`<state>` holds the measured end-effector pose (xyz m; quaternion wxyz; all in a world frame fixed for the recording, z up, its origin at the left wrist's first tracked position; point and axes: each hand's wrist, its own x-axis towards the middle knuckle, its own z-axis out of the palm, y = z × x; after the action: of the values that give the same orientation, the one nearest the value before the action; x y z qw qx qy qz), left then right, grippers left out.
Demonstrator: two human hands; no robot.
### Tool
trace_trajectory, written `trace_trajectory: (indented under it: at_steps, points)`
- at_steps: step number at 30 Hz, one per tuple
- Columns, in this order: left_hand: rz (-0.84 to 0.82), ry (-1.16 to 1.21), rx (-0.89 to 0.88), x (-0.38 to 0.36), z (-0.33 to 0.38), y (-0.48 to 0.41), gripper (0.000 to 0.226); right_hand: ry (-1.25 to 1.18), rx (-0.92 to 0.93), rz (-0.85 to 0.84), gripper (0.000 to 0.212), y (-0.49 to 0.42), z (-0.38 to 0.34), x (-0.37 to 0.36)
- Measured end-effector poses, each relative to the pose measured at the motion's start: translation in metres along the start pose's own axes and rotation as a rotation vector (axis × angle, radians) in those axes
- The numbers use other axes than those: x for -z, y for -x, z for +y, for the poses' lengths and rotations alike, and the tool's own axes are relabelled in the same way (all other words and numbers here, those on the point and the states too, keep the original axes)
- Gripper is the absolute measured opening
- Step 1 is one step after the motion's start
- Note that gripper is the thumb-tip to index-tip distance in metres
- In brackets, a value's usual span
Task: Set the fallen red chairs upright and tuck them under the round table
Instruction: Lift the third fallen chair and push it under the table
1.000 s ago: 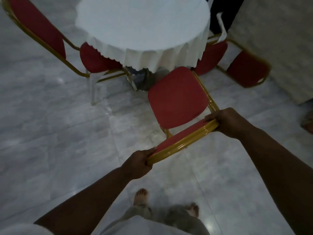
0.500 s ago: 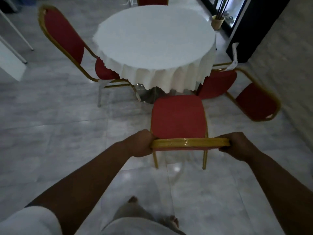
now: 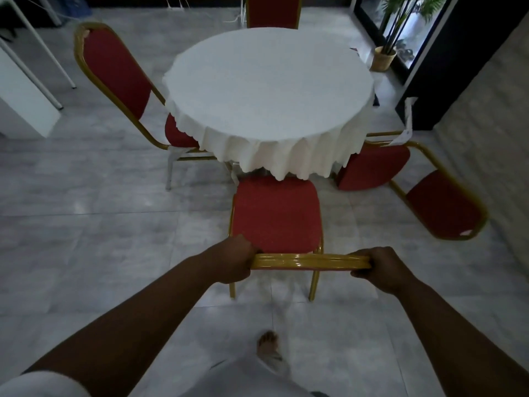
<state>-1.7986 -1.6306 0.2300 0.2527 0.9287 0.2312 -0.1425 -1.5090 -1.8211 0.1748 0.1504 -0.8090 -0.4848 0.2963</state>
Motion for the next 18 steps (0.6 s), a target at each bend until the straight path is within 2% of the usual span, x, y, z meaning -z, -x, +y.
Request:
trace_trajectory:
  at_steps: [8,18]
  points:
    - [0.047,0.086,0.055,0.004,-0.004,-0.046,0.041,0.120,0.031,-0.140,0.046,-0.058,0.014,0.034]
    - [0.083,0.003,0.180,0.039,-0.017,-0.092,0.037,0.181,0.069,-0.130,0.036,-0.122,0.012,0.060]
